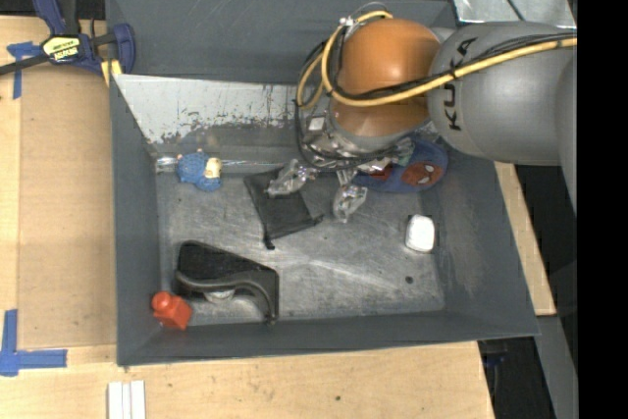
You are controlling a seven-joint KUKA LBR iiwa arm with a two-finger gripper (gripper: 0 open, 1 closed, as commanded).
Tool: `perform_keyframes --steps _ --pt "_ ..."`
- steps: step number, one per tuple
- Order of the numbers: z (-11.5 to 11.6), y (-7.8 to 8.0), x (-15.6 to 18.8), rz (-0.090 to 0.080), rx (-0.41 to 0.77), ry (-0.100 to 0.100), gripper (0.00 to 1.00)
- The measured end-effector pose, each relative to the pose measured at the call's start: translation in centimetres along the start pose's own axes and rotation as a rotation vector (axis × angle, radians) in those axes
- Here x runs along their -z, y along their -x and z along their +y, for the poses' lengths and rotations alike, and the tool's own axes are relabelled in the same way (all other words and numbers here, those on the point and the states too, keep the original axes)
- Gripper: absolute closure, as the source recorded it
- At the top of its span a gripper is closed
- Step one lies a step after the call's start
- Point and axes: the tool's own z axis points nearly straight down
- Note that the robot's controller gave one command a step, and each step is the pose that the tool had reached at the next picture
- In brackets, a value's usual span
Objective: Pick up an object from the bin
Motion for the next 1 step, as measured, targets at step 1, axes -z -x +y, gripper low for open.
perform_keyframes --steps 1 --pt "-0.14 0.41 0.41 -0.01 0.0 -0.006 1.0"
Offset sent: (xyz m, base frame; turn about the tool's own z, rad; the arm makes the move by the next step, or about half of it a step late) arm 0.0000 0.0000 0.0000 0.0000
